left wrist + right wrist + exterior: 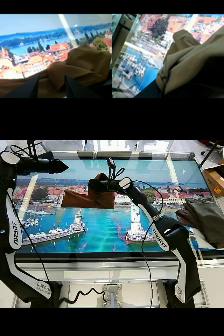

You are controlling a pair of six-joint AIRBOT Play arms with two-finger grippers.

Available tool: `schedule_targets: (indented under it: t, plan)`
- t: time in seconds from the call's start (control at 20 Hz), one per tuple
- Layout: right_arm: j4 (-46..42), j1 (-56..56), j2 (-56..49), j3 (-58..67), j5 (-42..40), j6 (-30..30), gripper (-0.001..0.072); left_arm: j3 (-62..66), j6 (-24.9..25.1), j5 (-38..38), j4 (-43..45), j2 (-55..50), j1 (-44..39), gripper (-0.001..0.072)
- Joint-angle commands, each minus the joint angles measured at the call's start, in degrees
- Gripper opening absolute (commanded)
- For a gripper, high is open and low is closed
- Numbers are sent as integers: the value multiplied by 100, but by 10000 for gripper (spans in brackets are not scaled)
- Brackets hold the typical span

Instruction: Fold the shirts.

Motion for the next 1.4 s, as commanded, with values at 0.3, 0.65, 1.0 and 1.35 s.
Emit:
schedule_targets:
  t: [0.3,0.65,1.0,1.35]
  plan:
    - [1021,107,-57,7,-299,-1091,281,2,-7,-131,37,0,9,377]
    - [2258,101,-55,9,-175,-2258,347,2,-4,-186,57,0,9,377]
    - [1272,-817,-52,-7,914,-1628,452,-22,-11,-470,59,-22,2,377]
    - [-625,-1952,-59,-387,2835,-85,512,-61,-7,-490,142,-216,-339,378]
